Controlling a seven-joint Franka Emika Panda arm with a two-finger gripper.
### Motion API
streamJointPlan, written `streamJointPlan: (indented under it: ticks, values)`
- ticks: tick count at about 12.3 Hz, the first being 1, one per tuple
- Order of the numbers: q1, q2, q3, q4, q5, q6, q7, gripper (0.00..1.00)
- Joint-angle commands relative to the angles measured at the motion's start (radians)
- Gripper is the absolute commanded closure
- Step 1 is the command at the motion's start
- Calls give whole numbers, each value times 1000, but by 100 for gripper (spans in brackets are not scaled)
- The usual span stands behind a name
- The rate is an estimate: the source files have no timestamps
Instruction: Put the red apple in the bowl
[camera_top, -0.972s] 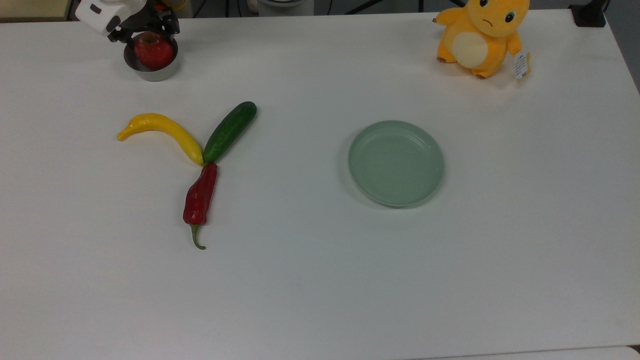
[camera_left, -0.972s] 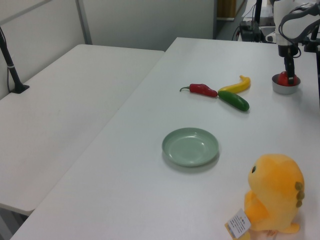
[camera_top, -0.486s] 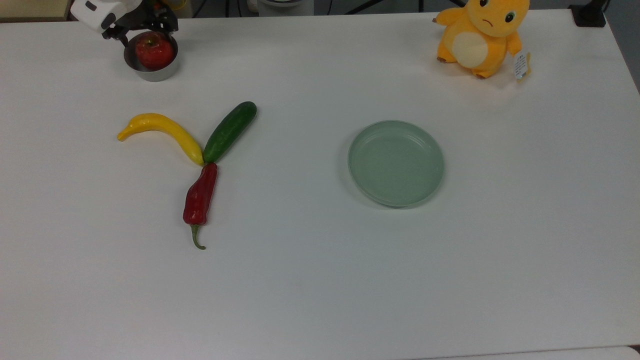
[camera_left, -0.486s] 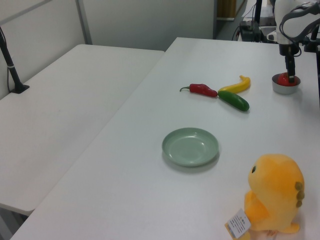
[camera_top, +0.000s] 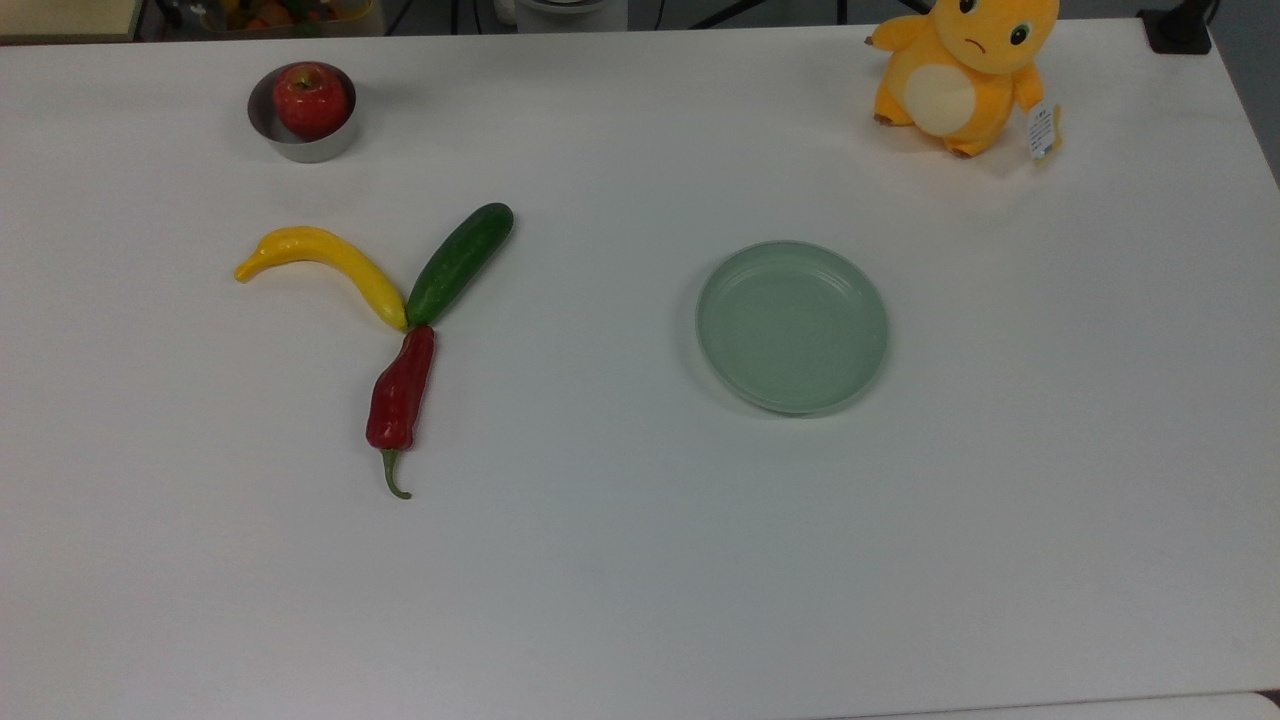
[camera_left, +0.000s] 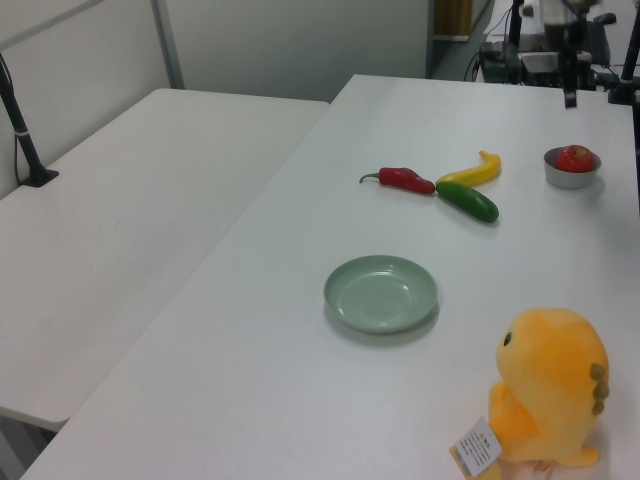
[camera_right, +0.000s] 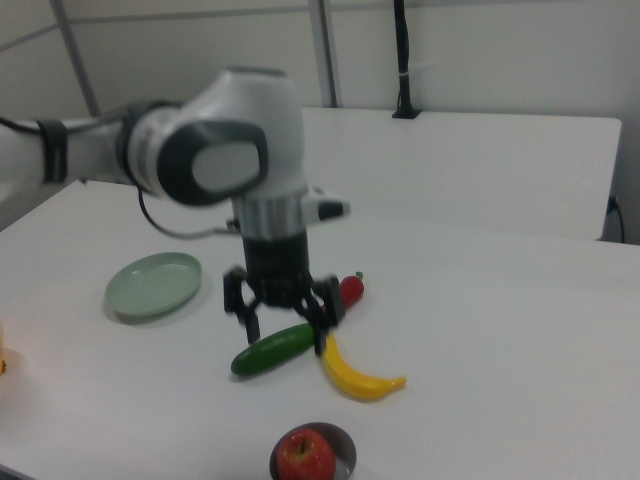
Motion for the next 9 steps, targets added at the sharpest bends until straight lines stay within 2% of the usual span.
streamJointPlan:
  ticks: [1,2,4,6,9]
  values:
    - [12,12,70,245,102,-197,106,0]
    - [14,13,99,321,140,-266,135,0]
    - [38,12,185,417,159,-351,232,0]
    - [88,10,209,443,202,-349,376,0]
    - [174,10,211,445,221,-327,513,0]
